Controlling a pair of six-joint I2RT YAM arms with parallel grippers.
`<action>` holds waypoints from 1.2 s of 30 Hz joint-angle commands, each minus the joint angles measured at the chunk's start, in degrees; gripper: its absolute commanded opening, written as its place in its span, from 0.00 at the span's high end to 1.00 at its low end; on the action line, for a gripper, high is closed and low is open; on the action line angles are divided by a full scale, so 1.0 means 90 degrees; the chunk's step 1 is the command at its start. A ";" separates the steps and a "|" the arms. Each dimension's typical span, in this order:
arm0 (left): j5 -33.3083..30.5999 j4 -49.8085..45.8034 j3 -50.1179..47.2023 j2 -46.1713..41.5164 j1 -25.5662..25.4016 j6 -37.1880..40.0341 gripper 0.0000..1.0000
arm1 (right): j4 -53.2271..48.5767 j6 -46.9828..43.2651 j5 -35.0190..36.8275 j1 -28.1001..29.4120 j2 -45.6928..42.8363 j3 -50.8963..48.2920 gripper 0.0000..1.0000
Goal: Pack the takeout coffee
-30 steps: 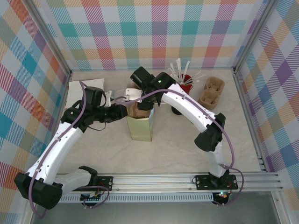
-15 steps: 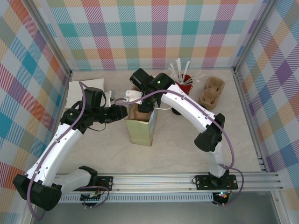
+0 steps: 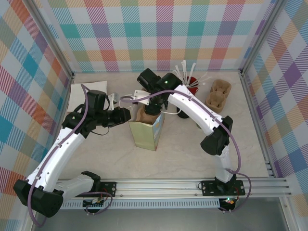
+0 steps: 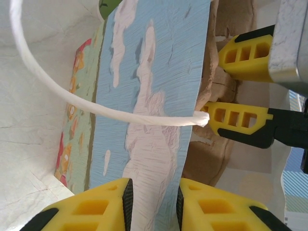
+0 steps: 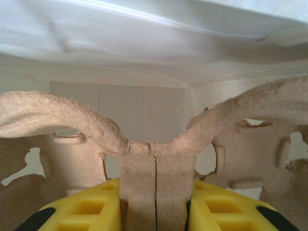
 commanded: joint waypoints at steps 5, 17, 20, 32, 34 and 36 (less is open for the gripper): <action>-0.0193 -0.0068 -0.0036 -0.0028 -0.0065 -0.0006 0.71 | -0.0276 0.0268 -0.0105 -0.0101 -0.0091 -0.0126 0.67; -0.0316 -0.0132 -0.0014 0.0050 -0.0063 -0.0009 0.71 | 0.0296 0.0101 -0.0472 -0.0134 -0.0707 -0.0730 0.68; -0.0332 -0.0132 -0.0018 0.0062 -0.0065 -0.0016 0.71 | 0.0358 0.0132 -0.0449 -0.0141 -0.0753 -0.0787 0.68; -0.0170 -0.0038 0.0011 -0.0004 -0.0065 0.0023 0.71 | 0.0210 0.0422 -0.0253 -0.0186 -0.0589 -0.0813 0.68; -0.0120 -0.0003 0.0011 -0.0030 -0.0075 0.0033 0.71 | 0.0117 0.0519 -0.0233 -0.0221 -0.0478 -0.0743 0.69; -0.0054 0.0039 -0.0008 -0.0071 -0.0078 0.0054 0.71 | 0.0030 0.0634 -0.0269 -0.0258 -0.0368 -0.0660 0.69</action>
